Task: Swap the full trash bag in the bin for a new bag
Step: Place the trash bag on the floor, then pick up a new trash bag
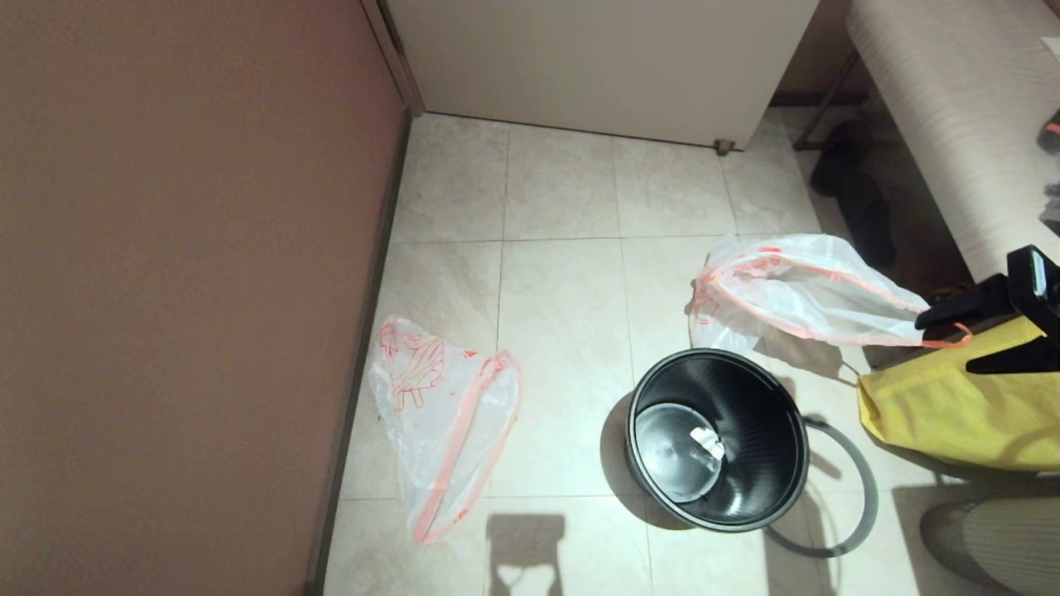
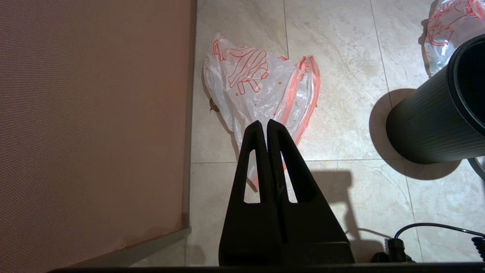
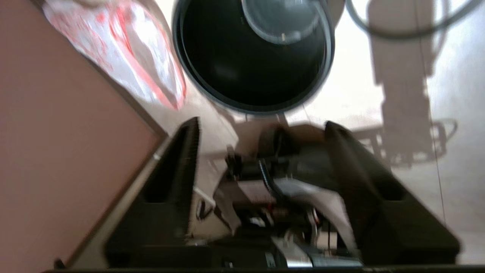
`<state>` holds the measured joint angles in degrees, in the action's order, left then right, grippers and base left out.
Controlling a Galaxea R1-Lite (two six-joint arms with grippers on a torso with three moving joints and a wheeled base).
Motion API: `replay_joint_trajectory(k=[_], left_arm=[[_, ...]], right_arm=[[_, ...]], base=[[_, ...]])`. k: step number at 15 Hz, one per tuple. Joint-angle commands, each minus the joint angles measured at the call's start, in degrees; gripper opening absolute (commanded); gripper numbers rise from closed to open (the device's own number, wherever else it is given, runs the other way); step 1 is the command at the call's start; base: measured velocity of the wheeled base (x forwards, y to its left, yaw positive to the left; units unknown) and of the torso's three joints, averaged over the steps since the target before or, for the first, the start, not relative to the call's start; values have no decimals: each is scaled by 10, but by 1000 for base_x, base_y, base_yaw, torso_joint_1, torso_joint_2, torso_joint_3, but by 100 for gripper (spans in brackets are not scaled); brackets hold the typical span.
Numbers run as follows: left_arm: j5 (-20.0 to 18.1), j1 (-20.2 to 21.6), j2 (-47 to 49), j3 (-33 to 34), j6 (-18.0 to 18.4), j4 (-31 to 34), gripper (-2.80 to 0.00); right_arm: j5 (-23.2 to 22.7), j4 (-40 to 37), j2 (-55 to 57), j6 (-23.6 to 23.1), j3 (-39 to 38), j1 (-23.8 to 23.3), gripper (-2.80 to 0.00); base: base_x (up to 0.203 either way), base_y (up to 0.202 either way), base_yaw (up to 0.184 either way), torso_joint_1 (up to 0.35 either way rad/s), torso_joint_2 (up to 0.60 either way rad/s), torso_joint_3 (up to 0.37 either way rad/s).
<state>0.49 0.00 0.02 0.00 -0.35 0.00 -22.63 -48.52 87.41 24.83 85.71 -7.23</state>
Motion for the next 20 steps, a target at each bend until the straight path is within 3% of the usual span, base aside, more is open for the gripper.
replay_joint_trajectory(k=[1,6,10,12,14,18,20], left_arm=[[0,0,0,0,0,0,-280],[0,0,0,0,0,0,-280],[0,0,0,0,0,0,-280],[0,0,0,0,0,0,-280],[0,0,0,0,1,0,-280],[0,0,0,0,1,0,-280],[0,0,0,0,1,0,-280]], right_arm=[[0,-1,-77,1,-58,2,-280],[19,23,-176,0,-209,8,-280],[67,162,-126,6,-285,23,-280],[118,232,-47,14,-290,45,-280],[245,313,0,18,-306,89,-280],[312,421,115,0,-311,133,-280],[380,470,186,-3,-315,148,-280]], base=[[0,0,0,0,0,0],[0,0,0,0,0,0],[0,0,0,0,0,0],[0,0,0,0,0,0],[0,0,0,0,0,0],[0,0,0,0,0,0],[0,0,0,0,0,0]])
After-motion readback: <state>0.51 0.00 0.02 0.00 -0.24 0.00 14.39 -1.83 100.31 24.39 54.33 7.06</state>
